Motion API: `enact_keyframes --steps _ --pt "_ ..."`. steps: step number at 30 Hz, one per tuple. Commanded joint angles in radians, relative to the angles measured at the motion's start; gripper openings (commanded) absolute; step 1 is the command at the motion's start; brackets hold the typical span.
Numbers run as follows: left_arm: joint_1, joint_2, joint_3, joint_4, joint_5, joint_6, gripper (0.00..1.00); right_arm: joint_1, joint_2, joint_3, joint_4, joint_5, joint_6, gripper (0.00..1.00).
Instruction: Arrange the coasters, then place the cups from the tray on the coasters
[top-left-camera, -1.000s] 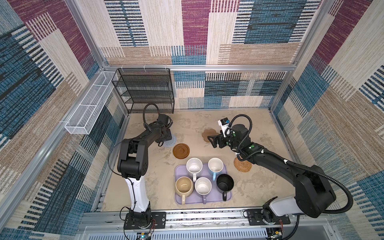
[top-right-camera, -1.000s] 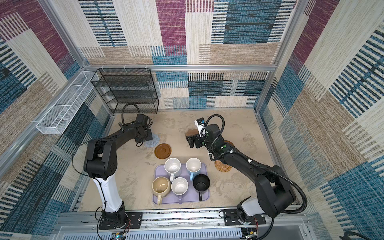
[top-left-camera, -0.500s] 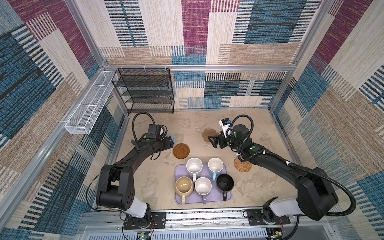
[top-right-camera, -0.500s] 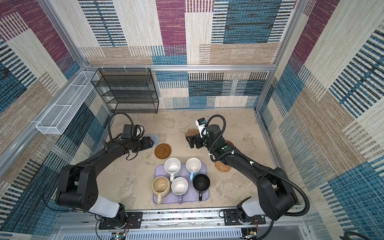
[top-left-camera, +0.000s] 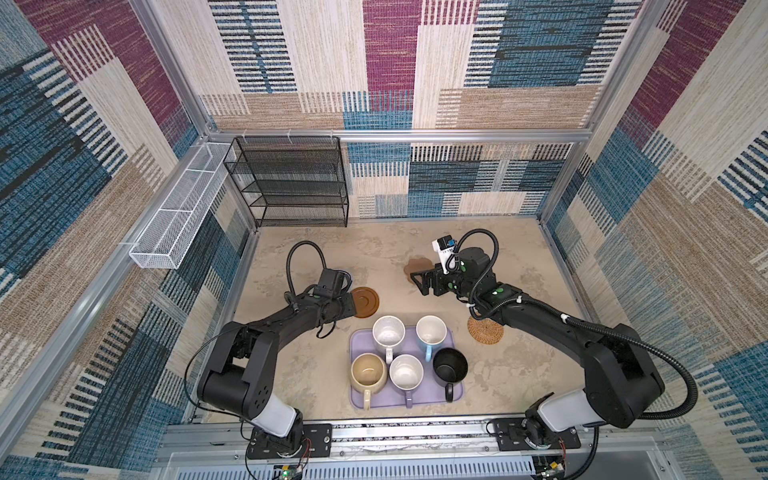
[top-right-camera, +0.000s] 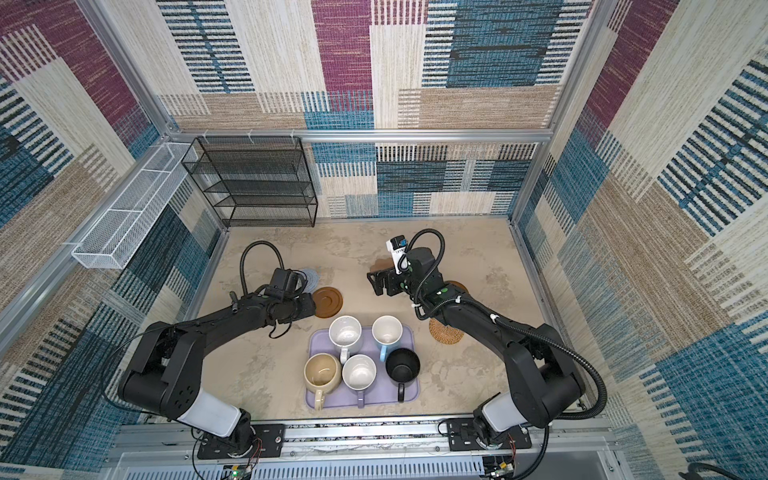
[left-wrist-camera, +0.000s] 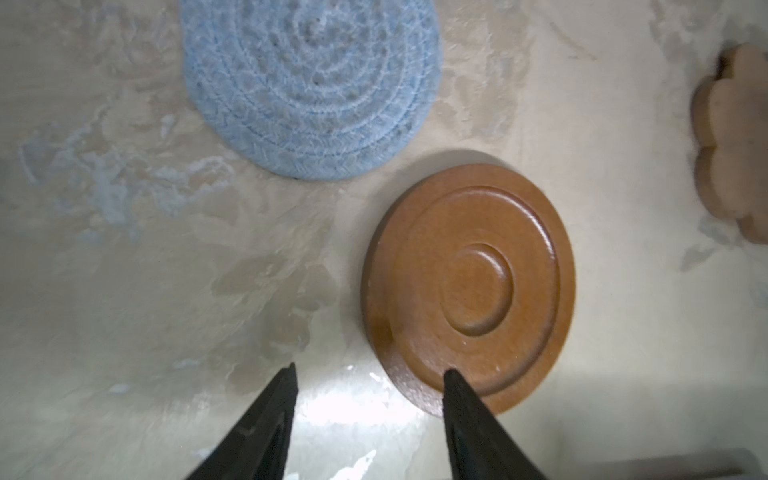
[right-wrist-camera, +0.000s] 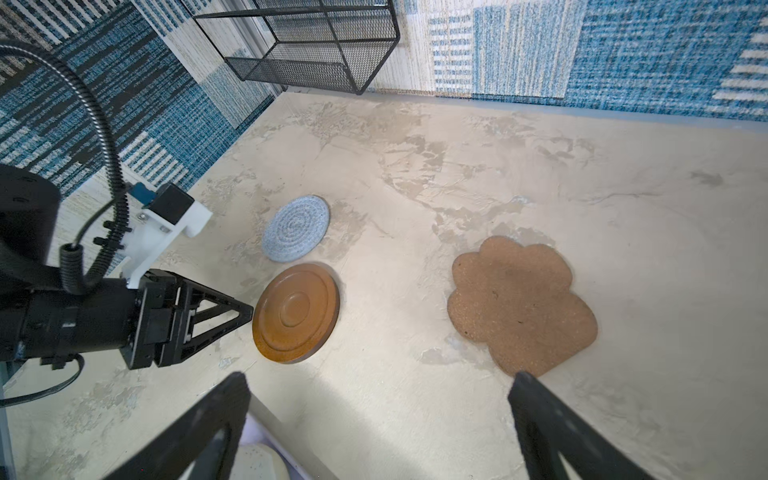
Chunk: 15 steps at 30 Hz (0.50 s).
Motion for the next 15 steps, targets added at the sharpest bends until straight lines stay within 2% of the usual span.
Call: enact_keyframes --steps 1,7,15 --pt "-0.02 0.029 0.009 0.049 -0.016 -0.041 0.58 0.002 0.007 -0.001 0.018 0.008 0.01 1.0" --pt "-0.055 0.077 0.044 0.054 -0.025 -0.057 0.52 0.001 0.011 -0.002 0.015 0.019 0.007 1.0" --pt "-0.118 0.183 0.11 0.003 -0.113 -0.073 0.49 0.002 0.005 -0.013 0.008 0.032 0.004 1.0"
